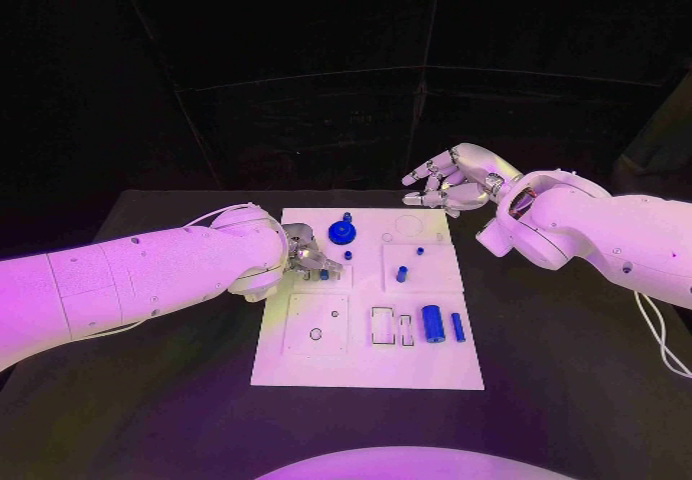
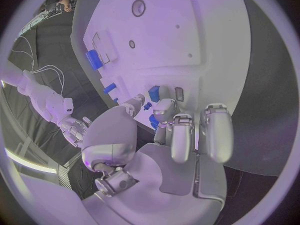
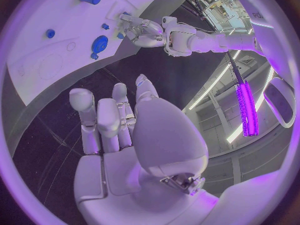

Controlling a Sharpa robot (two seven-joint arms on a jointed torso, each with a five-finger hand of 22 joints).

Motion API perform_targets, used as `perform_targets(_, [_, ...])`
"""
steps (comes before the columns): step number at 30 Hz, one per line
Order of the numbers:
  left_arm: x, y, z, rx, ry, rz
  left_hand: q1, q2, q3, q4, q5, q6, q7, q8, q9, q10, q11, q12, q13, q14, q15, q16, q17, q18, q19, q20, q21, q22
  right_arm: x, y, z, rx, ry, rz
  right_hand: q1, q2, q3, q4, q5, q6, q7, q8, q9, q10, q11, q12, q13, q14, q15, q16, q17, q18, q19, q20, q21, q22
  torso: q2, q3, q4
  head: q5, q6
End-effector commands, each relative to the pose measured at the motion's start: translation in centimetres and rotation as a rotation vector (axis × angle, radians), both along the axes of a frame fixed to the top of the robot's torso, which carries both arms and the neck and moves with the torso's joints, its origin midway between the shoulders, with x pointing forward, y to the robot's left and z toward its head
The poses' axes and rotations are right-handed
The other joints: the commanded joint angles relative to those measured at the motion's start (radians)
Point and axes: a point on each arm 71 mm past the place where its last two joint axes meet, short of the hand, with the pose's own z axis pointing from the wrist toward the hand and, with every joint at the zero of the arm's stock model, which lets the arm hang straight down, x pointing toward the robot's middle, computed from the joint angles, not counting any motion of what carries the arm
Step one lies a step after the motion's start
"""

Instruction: Assemble the parts on the task board

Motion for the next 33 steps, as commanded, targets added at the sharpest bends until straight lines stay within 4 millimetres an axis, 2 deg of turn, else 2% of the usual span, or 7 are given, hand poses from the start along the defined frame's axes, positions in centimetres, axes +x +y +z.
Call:
perform_targets(1, [-0.1,0.0,0.1,-0.004,-0.004,0.005,0.004,0.000,-0.006,0.000,-0.002,0.007,-0.001,0.005,0.001,0.005,0.000,0.005,0.001,0.102,-0.007,0.003,0.263,-0.006,0.029,-0.006,0.005,0.038,0.0,0.1,0.1,0.000,-0.003,0.008,-0.007,0.005,-0.004,0.000,0.004,-0.007,0.000,0.003,-0.001,-0.007,0.000,-0.005,-0.001,-0.005,0.001,-0.007,-0.001,0.012,-0.005,-0.001,-0.006,-0.002,0.000,-0.0004,0.0003,0.000,0.000])
perform_targets(16, [0.0,0.8,0.5,0.003,-0.004,0.014,0.020,0.008,-0.014,-0.001,-0.002,0.006,-0.002,0.008,0.003,0.005,-0.001,0.003,-0.001,0.102,-0.008,0.003,0.263,-0.005,0.028,-0.007,0.003,0.036,0.1,0.0,0.1,-0.003,-0.001,0.005,-0.009,0.005,-0.006,0.001,0.004,-0.007,0.000,0.003,-0.001,-0.007,0.000,-0.004,-0.001,-0.005,0.001,-0.007,0.000,0.012,-0.004,-0.001,-0.006,-0.002,0.000,-0.0004,-0.0002,0.000,0.005])
perform_targets(19, [0.0,1.1,1.0,-0.004,-0.009,0.011,0.024,0.000,-0.026,-0.001,-0.002,0.002,-0.001,0.007,0.003,0.000,0.000,-0.003,-0.008,0.102,-0.007,0.003,0.263,-0.004,0.026,-0.007,-0.002,0.029,0.1,0.0,0.1,-0.003,-0.001,0.004,-0.009,0.005,-0.006,0.001,0.004,-0.007,0.000,0.003,-0.001,-0.007,0.000,-0.004,-0.001,-0.005,0.001,-0.007,0.000,0.012,-0.004,-0.001,-0.006,-0.002,0.000,-0.0012,0.0002,0.000,0.005])
perform_targets(23, [0.5,1.3,2.8,-0.046,-0.006,0.013,0.016,-0.025,-0.074,0.013,-0.002,-0.013,0.004,-0.001,0.000,-0.011,0.004,-0.015,-0.021,0.102,-0.005,0.003,0.263,-0.002,0.021,-0.005,-0.011,0.018,0.2,0.0,0.0,-0.004,-0.001,0.004,-0.009,0.005,-0.006,0.001,0.004,-0.007,0.000,0.003,-0.001,-0.007,0.000,-0.004,-0.001,-0.005,0.001,-0.007,0.000,0.012,-0.004,-0.001,-0.006,-0.002,0.000,-0.0009,-0.0007,0.000,0.009])
perform_targets(27, [1.4,1.9,4.7,-0.031,0.026,-0.016,0.031,-0.032,-0.129,0.028,-0.002,-0.076,0.027,-0.049,-0.026,-0.036,0.020,-0.046,-0.054,0.102,0.008,0.003,0.263,0.004,0.010,0.002,-0.034,-0.011,0.3,0.0,0.0,-0.005,0.000,0.003,-0.009,0.005,-0.006,0.001,0.004,-0.007,0.000,0.003,-0.001,-0.007,0.000,-0.004,-0.001,-0.005,0.001,-0.007,0.000,0.012,-0.004,-0.001,-0.006,-0.002,0.000,0.0000,-0.0015,-0.001,0.015])
perform_targets(29, [2.2,2.5,5.9,-0.003,0.047,-0.030,0.084,-0.016,-0.146,0.016,-0.003,-0.109,0.047,-0.088,-0.055,-0.064,0.039,-0.080,-0.092,0.102,0.023,0.003,0.263,0.010,-0.004,0.015,-0.062,-0.045,0.3,0.0,0.0,-0.005,0.000,0.003,-0.009,0.005,-0.006,0.001,0.004,-0.007,0.000,0.003,-0.001,-0.007,0.000,-0.004,-0.001,-0.005,0.001,-0.007,0.000,0.012,-0.004,-0.001,-0.006,-0.002,0.000,0.0001,-0.0016,0.002,0.017])
perform_targets(33, [4.3,3.7,7.4,0.044,0.067,-0.012,0.127,0.007,-0.172,0.014,-0.001,-0.100,0.053,-0.107,-0.080,-0.067,0.048,-0.085,-0.100,0.102,0.031,0.003,0.263,0.013,-0.007,0.025,-0.070,-0.052,0.4,0.1,0.0,-0.005,0.000,0.004,-0.009,0.005,-0.006,0.001,0.004,-0.007,0.000,0.003,-0.001,-0.007,0.000,-0.004,-0.001,-0.005,0.001,-0.007,0.000,0.012,-0.004,-0.001,-0.006,-0.002,-0.001,0.0006,0.0004,0.005,0.020])
